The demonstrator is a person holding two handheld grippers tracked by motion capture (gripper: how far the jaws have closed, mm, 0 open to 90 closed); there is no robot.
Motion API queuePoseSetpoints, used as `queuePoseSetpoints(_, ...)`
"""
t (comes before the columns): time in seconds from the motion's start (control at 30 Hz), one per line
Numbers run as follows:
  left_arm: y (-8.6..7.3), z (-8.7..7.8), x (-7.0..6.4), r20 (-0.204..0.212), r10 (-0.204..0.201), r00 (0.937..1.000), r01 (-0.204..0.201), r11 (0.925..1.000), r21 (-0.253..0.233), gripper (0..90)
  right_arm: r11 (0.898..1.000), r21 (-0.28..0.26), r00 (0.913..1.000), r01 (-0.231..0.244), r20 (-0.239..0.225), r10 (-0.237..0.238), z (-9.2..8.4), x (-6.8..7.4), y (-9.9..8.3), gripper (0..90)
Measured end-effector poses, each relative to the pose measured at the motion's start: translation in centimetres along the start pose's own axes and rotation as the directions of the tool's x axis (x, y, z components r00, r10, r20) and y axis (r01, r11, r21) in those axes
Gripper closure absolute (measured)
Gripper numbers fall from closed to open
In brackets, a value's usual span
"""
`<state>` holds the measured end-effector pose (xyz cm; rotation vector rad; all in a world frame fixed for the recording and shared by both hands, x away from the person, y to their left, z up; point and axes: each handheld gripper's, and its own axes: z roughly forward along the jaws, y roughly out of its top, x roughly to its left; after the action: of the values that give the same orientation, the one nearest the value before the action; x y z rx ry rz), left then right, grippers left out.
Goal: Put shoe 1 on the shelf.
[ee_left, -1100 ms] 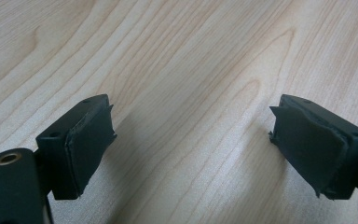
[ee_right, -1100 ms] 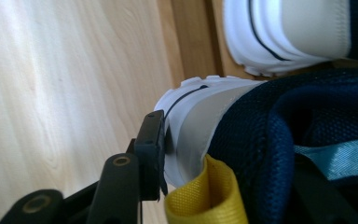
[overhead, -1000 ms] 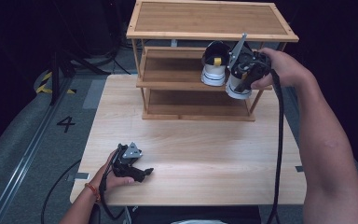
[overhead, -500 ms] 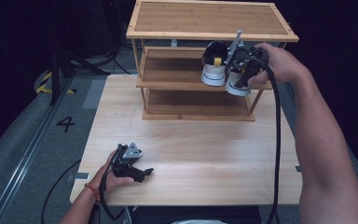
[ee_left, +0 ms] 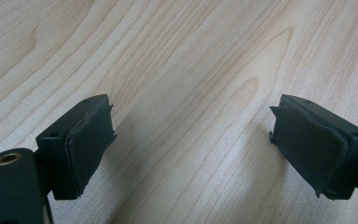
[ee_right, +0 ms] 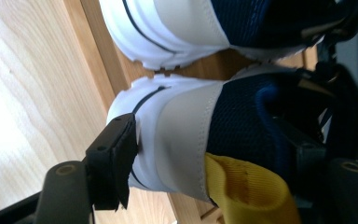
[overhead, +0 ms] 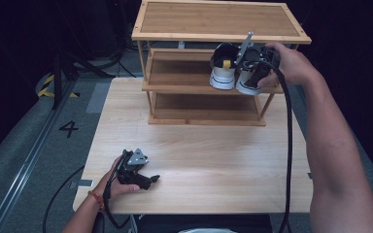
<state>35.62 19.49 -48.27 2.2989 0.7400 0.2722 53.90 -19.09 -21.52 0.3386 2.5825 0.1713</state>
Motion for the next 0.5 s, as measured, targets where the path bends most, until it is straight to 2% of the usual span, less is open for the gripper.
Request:
queuePoseSetpoints(0.03, 0.0, 0.0, 0.0, 0.000, 0.000, 1.0000, 0.000, 1.0000, 0.000, 12.7, 0.999, -0.047, 0.9943, -0.002, 0.106, 0.007, -0.4, 0.4, -0.3, 31.0)
queuePoseSetpoints(0.07, 0.0, 0.0, 0.0, 0.000, 0.000, 1.0000, 0.000, 1.0000, 0.000, 12.7, 0.999, -0.047, 0.9943, -0.002, 0.106, 0.007, -0.4, 0.4, -0.3, 31.0)
queuePoseSetpoints(0.13, 0.0, 0.0, 0.0, 0.000, 0.000, 1.0000, 0.000, 1.0000, 0.000, 12.7, 0.997, -0.083, 0.9923, -0.006, 0.123, 0.016, -0.7, 0.7, -0.6, 33.1)
queuePoseSetpoints(0.2, 0.0, 0.0, 0.0, -0.002, -0.001, 1.0000, 0.001, 1.0000, 0.000, 12.7, 0.992, -0.122, 0.9931, -0.016, 0.113, 0.030, -0.9, 1.4, -1.0, 30.4)
queuePoseSetpoints(0.27, 0.0, 0.0, 0.0, -0.004, -0.002, 1.0000, 0.002, 1.0000, -0.002, 12.7, 0.985, -0.165, 0.9879, -0.042, 0.141, 0.066, -1.1, 2.0, -1.7, 30.6)
queuePoseSetpoints(0.33, 0.0, 0.0, -0.1, -0.005, -0.003, 1.0000, 0.003, 1.0000, -0.002, 12.7, 0.968, -0.234, 0.9782, -0.092, 0.160, 0.132, -1.3, 2.4, -2.5, 30.9)
queuePoseSetpoints(0.37, 0.0, 0.0, -0.1, -0.006, -0.004, 1.0000, 0.004, 1.0000, -0.001, 12.7, 0.959, -0.264, 0.9761, -0.105, 0.157, 0.150, -1.4, 2.5, -2.8, 31.4)
queuePoseSetpoints(0.43, -0.1, 0.0, -0.1, -0.005, -0.004, 1.0000, 0.004, 1.0000, -0.004, 12.7, 0.938, -0.317, 0.9609, -0.141, 0.184, 0.207, -1.8, 3.0, -3.5, 32.8)
queuePoseSetpoints(0.47, -0.1, 0.0, -0.1, -0.005, -0.004, 1.0000, 0.004, 1.0000, -0.004, 12.7, 0.927, -0.340, 0.9547, -0.161, 0.185, 0.233, -2.0, 3.2, -3.8, 31.8)
queuePoseSetpoints(0.5, -0.1, 0.0, -0.1, -0.005, -0.004, 1.0000, 0.004, 1.0000, -0.004, 12.7, 0.908, -0.378, 0.9488, -0.178, 0.178, 0.261, -2.3, 3.4, -4.2, 31.7)
